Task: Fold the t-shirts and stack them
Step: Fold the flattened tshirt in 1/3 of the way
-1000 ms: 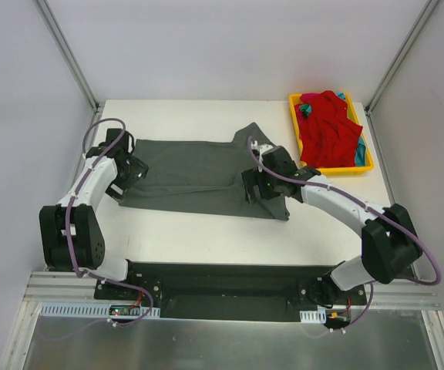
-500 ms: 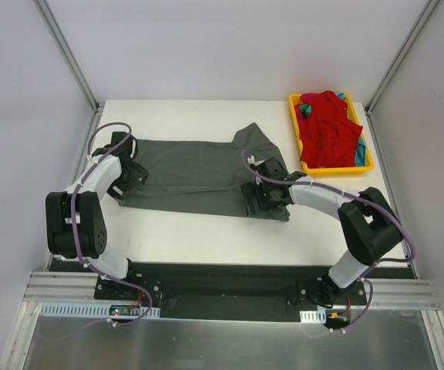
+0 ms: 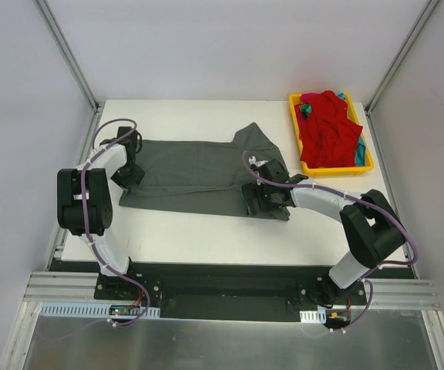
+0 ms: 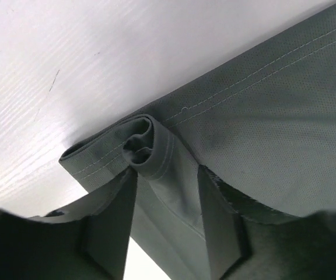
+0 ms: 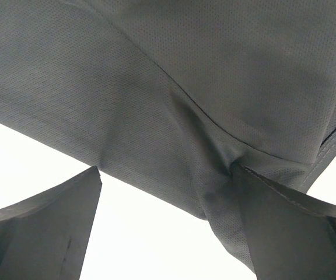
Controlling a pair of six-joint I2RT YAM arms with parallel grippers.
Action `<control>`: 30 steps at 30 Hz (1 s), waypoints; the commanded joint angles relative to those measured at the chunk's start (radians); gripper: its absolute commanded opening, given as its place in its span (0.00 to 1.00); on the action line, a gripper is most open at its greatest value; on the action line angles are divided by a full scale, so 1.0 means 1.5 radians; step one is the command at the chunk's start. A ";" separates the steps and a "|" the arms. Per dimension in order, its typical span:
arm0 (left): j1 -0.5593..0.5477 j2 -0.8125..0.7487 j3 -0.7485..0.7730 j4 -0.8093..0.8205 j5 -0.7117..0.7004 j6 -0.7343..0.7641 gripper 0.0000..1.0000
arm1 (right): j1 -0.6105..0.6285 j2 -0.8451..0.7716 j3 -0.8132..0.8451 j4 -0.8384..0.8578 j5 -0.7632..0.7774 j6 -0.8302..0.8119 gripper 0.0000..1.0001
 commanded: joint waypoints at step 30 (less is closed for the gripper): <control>0.029 0.115 0.270 -0.136 -0.070 0.032 0.93 | -0.004 -0.013 -0.032 -0.057 0.051 -0.008 0.96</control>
